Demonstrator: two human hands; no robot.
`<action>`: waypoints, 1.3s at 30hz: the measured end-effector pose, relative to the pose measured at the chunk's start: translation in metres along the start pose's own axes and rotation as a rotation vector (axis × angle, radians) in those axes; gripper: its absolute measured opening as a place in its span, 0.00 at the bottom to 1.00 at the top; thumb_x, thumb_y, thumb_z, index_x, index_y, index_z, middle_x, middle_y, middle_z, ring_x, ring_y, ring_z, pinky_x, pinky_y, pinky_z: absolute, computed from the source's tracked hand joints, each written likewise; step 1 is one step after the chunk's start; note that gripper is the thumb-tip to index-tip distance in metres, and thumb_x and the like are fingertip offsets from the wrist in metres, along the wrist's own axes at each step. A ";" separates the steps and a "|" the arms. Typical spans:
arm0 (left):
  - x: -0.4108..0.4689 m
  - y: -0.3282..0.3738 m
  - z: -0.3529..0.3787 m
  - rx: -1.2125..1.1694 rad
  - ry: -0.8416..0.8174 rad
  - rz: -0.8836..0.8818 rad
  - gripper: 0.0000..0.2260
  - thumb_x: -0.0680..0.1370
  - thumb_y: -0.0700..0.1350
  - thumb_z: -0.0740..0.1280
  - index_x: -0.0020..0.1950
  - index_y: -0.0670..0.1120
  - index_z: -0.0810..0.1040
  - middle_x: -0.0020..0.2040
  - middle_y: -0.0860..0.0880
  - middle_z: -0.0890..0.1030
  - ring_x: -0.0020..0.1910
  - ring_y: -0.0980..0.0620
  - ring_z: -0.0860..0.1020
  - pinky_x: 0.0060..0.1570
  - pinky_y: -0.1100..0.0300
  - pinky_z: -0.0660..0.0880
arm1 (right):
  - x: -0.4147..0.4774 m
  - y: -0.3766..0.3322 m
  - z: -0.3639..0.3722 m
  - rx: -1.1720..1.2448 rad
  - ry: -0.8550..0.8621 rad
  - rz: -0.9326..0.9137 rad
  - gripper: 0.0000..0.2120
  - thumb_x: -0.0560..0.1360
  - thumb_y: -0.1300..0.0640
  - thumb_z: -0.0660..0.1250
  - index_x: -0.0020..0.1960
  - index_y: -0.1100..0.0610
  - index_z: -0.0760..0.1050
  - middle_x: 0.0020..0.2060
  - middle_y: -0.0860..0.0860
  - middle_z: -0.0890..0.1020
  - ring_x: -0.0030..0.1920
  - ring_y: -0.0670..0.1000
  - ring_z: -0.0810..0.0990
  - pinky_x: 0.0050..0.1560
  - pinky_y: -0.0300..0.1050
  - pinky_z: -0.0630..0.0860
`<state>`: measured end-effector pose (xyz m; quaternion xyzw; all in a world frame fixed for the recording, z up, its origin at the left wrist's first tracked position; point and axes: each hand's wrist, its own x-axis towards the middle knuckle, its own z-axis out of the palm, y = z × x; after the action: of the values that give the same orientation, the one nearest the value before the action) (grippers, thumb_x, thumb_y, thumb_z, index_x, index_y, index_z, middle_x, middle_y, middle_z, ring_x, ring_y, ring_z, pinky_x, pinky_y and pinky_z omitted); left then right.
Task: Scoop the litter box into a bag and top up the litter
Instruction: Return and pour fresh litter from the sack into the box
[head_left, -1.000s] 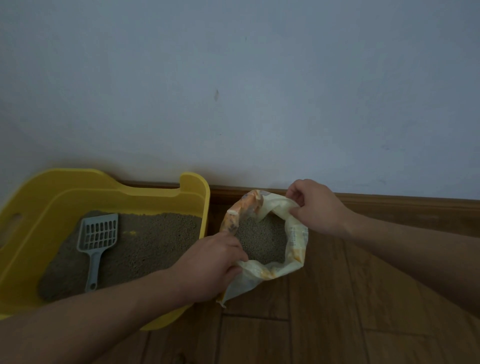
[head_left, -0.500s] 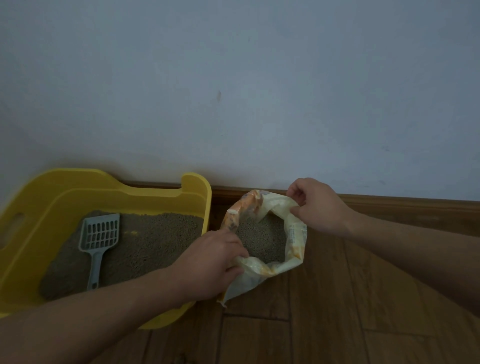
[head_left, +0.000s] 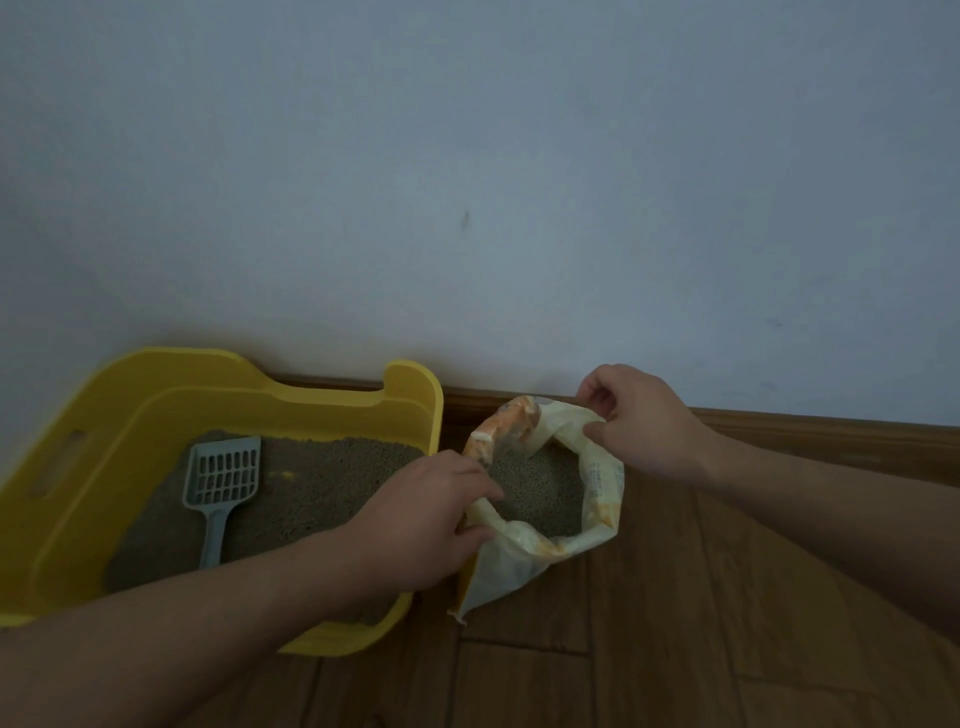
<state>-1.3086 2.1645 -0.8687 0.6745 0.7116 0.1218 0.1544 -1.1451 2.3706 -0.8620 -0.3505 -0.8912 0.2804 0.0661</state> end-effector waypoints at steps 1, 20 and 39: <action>-0.002 -0.001 -0.004 -0.005 0.012 -0.015 0.17 0.77 0.55 0.69 0.65 0.56 0.76 0.61 0.59 0.76 0.62 0.59 0.70 0.63 0.58 0.71 | 0.000 -0.003 0.000 -0.001 0.000 -0.003 0.12 0.69 0.61 0.72 0.50 0.50 0.75 0.46 0.48 0.78 0.47 0.48 0.77 0.47 0.43 0.75; -0.011 -0.005 -0.128 -0.044 0.093 -0.079 0.20 0.81 0.56 0.59 0.72 0.55 0.66 0.67 0.56 0.72 0.65 0.58 0.70 0.63 0.61 0.70 | 0.009 -0.117 -0.052 -0.111 -0.047 -0.058 0.21 0.80 0.51 0.64 0.72 0.51 0.68 0.67 0.47 0.74 0.62 0.46 0.75 0.58 0.39 0.72; -0.134 0.011 -0.257 -0.069 -0.005 -0.260 0.19 0.82 0.55 0.57 0.70 0.50 0.71 0.66 0.52 0.74 0.65 0.52 0.72 0.65 0.52 0.71 | -0.105 -0.282 -0.075 -0.015 -0.155 0.100 0.17 0.80 0.50 0.61 0.68 0.52 0.72 0.62 0.48 0.76 0.62 0.50 0.74 0.58 0.45 0.73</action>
<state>-1.3910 2.0403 -0.6200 0.5711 0.7881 0.1237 0.1936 -1.2090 2.1671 -0.6376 -0.3723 -0.8771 0.3029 -0.0198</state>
